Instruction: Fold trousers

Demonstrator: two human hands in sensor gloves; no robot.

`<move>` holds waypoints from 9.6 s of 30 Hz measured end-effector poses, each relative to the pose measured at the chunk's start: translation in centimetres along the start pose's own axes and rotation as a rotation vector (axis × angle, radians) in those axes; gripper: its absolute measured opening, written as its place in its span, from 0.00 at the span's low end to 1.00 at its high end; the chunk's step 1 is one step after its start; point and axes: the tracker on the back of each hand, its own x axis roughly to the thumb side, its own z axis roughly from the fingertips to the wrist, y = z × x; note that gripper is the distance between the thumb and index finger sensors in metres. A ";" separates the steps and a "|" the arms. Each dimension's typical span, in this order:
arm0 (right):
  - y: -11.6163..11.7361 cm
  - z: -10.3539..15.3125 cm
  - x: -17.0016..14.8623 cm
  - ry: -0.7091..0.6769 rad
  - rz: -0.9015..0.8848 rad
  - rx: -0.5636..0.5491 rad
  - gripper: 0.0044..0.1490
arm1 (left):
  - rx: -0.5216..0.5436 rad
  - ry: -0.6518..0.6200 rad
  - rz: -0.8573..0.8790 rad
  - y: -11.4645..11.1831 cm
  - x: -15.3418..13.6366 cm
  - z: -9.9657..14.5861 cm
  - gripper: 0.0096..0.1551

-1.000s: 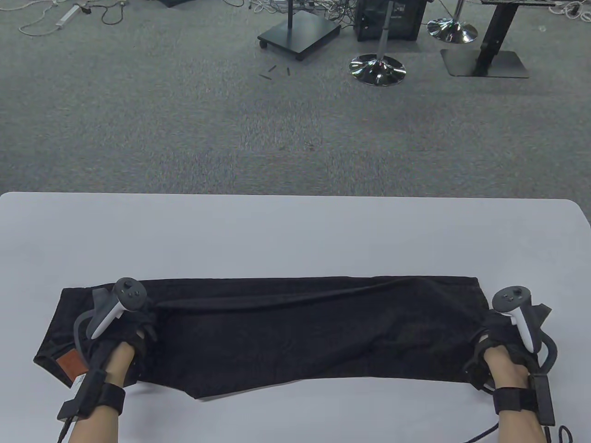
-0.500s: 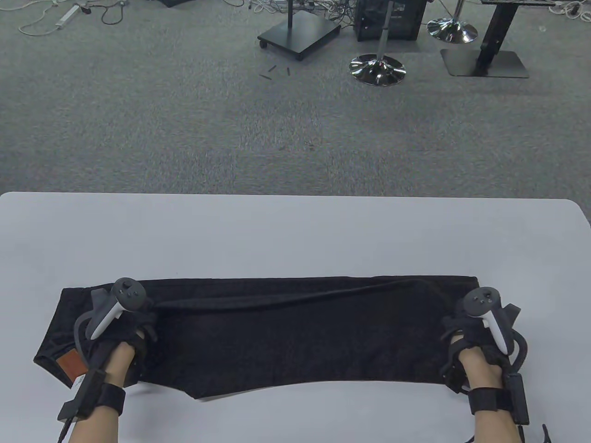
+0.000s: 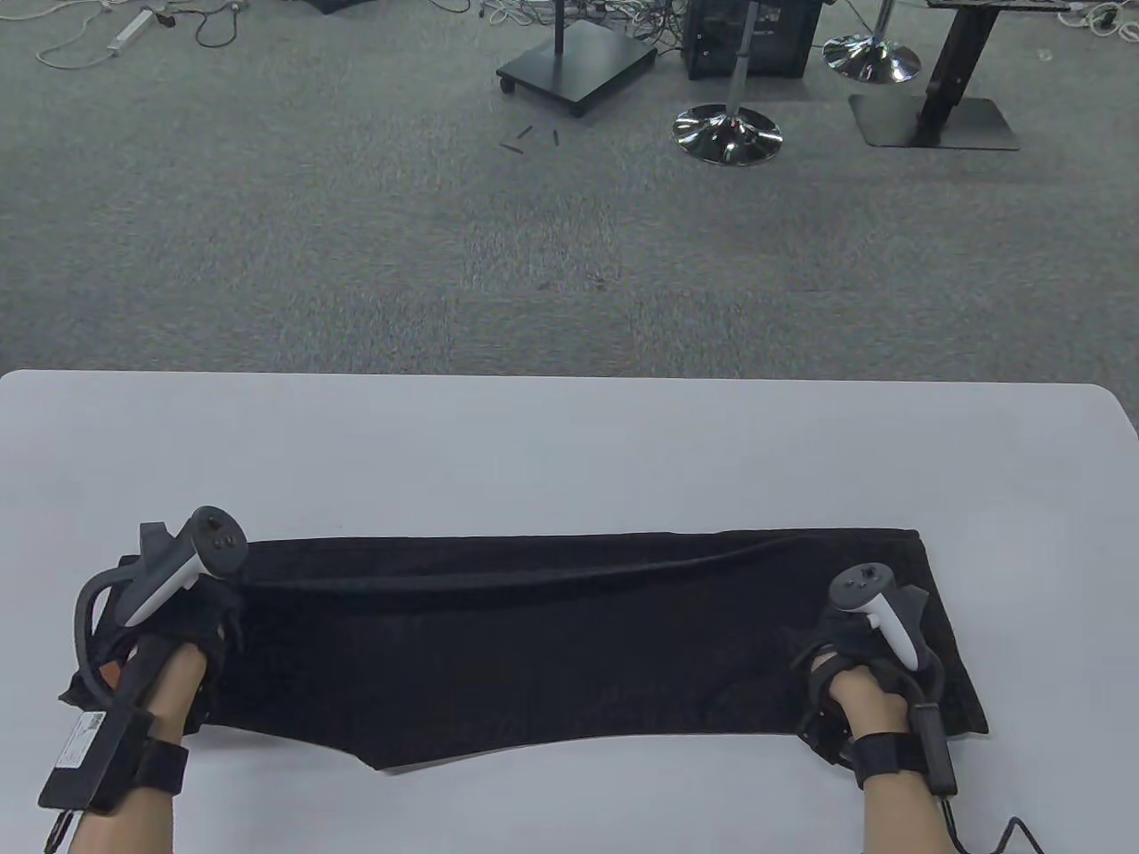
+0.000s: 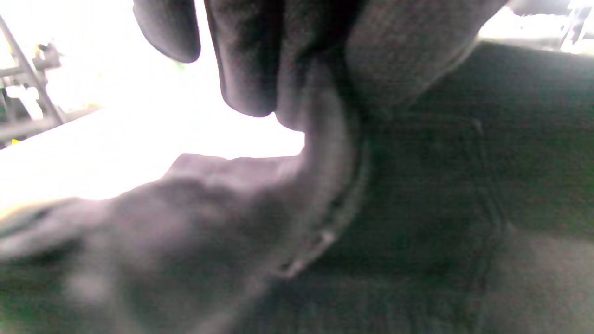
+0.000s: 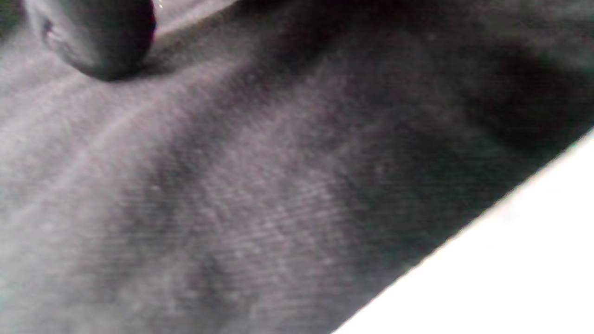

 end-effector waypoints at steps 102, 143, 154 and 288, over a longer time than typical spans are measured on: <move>-2.4 -1.6 0.4 0.025 0.170 -0.402 0.37 | -0.190 -0.097 0.298 -13.4 2.4 0.3 0.47; -2.3 -0.5 -3.3 0.177 0.117 -0.063 0.48 | -0.200 -0.065 0.301 -13.6 2.7 0.5 0.47; -2.7 -0.8 -4.9 0.258 0.097 -0.121 0.52 | -0.209 -0.044 0.272 -13.5 3.5 1.2 0.48; 1.4 19.9 21.2 -1.038 -0.672 0.247 0.38 | -0.091 -0.631 0.706 -2.4 20.7 8.7 0.49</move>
